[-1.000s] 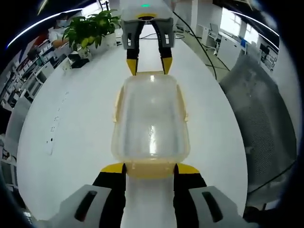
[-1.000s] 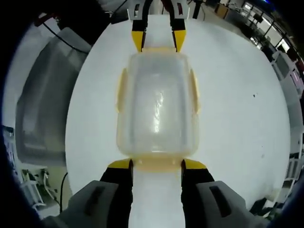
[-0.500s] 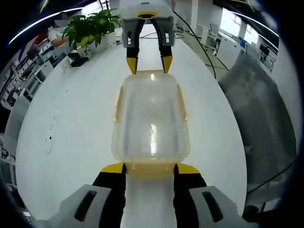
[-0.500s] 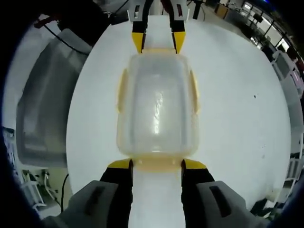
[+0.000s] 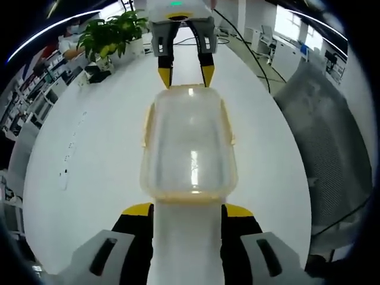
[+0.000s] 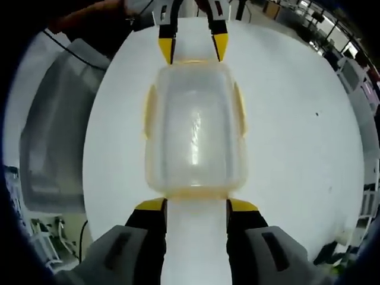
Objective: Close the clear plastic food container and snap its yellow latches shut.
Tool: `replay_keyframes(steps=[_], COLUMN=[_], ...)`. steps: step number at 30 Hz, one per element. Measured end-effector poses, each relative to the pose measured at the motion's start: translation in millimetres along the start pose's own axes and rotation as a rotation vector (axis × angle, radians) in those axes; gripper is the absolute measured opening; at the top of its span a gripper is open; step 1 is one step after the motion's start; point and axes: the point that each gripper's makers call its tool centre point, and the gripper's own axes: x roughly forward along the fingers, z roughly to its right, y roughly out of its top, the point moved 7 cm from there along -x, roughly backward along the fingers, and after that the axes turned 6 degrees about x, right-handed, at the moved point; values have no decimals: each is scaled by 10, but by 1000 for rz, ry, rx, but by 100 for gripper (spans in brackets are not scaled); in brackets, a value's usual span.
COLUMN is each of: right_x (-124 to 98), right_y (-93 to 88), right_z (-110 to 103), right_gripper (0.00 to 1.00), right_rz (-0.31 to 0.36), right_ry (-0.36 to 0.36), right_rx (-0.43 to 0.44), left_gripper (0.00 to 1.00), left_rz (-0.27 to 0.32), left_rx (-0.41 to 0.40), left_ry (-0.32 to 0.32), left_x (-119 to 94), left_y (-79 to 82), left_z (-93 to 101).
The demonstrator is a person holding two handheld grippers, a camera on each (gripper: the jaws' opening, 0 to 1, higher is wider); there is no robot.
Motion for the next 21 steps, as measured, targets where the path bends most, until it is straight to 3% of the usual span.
replay_keyframes(steps=[12, 16, 21], right_x=[-186, -183, -188], right_y=[-6, -17, 0], right_z=[-77, -95, -92], right_gripper=[29, 27, 25], right_rz=[122, 155, 248], right_ry=[-37, -56, -87], right_rx=[174, 248, 379], left_gripper=[34, 32, 29], left_rz=[73, 104, 158], left_rx=[-117, -214, -384], left_ry=[48, 95, 159], left_x=[-157, -184, -198], left_y=[106, 108, 89], left_z=[70, 81, 98])
